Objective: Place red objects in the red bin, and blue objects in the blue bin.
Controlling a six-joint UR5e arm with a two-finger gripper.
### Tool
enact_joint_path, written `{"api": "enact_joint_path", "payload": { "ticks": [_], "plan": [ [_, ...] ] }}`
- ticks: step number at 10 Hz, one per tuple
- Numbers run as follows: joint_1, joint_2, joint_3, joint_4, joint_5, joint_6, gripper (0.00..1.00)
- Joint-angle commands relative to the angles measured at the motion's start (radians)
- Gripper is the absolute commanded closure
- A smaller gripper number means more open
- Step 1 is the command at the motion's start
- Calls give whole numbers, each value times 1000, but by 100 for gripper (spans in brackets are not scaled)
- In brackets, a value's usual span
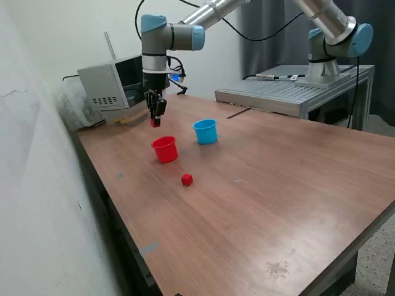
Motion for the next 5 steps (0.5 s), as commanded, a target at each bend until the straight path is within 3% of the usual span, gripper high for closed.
{"api": "enact_joint_path", "payload": {
  "ticks": [1, 5],
  "plan": [
    [-10, 51, -17, -24, -5, 64, 100],
    [-25, 70, -3, -23, -25, 77, 100]
  ]
}}
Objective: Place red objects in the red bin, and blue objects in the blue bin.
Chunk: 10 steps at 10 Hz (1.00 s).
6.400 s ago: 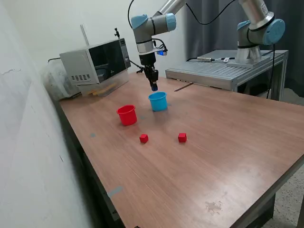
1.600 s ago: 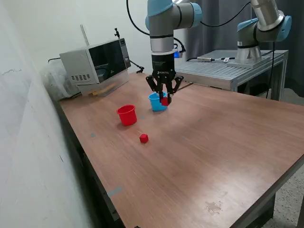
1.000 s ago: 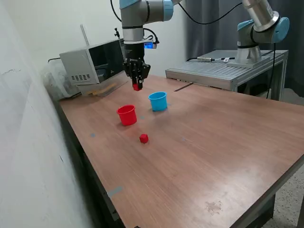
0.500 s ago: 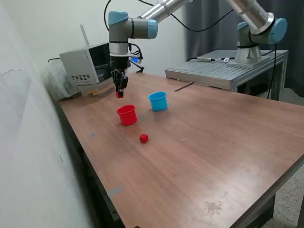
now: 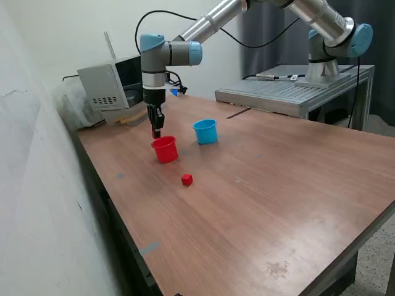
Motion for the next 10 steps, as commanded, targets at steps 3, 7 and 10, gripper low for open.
{"api": "enact_joint_path", "payload": {
  "ticks": [3, 7, 10],
  "plan": [
    [-33, 5, 12, 11, -13, 2, 100],
    [-21, 0, 21, 54, -13, -39, 0],
    [28, -18, 13, 98, -27, -89, 0]
  ]
}}
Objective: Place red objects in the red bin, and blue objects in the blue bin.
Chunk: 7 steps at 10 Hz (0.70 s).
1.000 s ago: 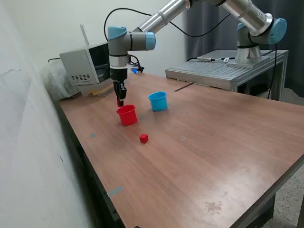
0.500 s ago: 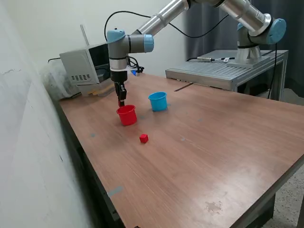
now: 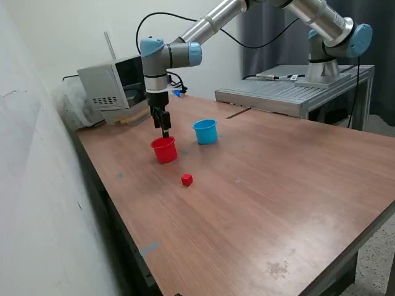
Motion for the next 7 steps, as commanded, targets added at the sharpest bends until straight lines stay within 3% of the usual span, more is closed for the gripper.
{"api": "enact_joint_path", "payload": {
  "ticks": [1, 4, 6, 7],
  "plan": [
    [54, -18, -9, 59, -2, -56, 0],
    [160, -29, -33, 119, 1, -128, 0],
    [167, -29, -70, 117, 12, -144, 0],
    [167, -19, -87, 108, 50, -173, 0]
  ]
}}
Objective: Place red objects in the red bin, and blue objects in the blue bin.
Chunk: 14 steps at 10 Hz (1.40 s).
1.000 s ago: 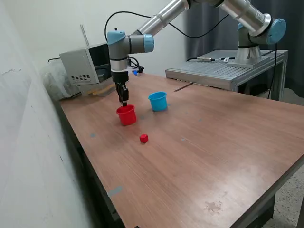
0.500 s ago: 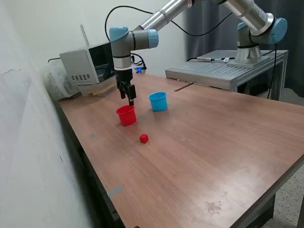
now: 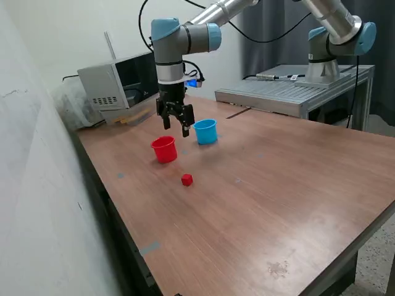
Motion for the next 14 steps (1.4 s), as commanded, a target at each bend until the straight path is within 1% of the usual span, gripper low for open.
{"api": "enact_joint_path", "payload": {
  "ticks": [1, 4, 7, 9, 11, 14],
  "plan": [
    [7, 26, -48, -6, 69, -71, 0],
    [10, 95, -102, -6, 120, -148, 0],
    [10, 173, -136, -16, 123, -160, 0],
    [15, 187, -138, -16, 127, -171, 0],
    [23, 192, -129, -16, 142, -174, 0],
    [53, 198, -119, -16, 143, -185, 0]
  ]
}}
